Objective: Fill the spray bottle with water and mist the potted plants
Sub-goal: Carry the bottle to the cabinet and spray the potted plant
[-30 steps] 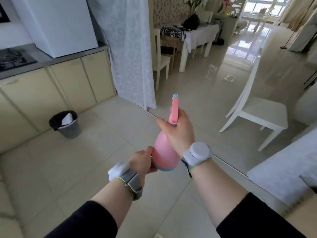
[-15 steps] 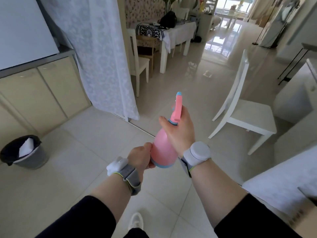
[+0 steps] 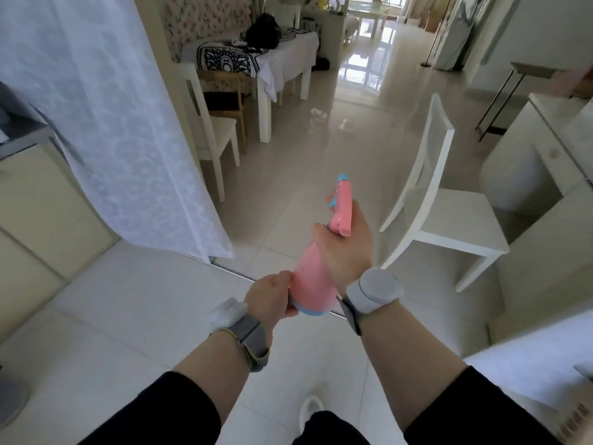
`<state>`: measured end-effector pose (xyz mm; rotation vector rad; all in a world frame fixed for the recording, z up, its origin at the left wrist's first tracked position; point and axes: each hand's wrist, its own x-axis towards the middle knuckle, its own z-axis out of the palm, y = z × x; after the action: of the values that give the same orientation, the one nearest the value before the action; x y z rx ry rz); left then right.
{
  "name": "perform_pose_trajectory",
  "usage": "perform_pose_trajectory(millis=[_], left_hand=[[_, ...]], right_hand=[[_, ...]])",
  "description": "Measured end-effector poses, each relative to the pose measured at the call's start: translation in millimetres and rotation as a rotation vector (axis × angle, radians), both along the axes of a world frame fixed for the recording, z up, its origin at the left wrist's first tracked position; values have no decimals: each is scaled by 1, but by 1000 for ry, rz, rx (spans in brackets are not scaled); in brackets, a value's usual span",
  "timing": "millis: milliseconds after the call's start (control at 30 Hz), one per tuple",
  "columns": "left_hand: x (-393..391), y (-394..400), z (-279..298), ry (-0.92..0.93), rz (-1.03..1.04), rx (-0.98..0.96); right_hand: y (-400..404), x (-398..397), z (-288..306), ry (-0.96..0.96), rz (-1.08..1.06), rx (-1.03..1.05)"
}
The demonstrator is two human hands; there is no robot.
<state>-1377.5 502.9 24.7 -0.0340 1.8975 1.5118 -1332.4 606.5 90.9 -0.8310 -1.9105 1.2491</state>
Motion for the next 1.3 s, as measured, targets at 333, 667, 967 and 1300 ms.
perform_pose_trajectory(millis=[333,667,967,1300], left_hand=[[-154,152,1,37,35,-14],[-291,248,0,-19,27,9],[-452,334,4,-14,-49,-13],[-572,448,-5,10,-91,-3]], right_hand=[[150,-151,4,14,41,59],[248,-293,1,-20,36,23],[326,-437,3,41,-76,-23],[441,-555,0,20,-99,-79]])
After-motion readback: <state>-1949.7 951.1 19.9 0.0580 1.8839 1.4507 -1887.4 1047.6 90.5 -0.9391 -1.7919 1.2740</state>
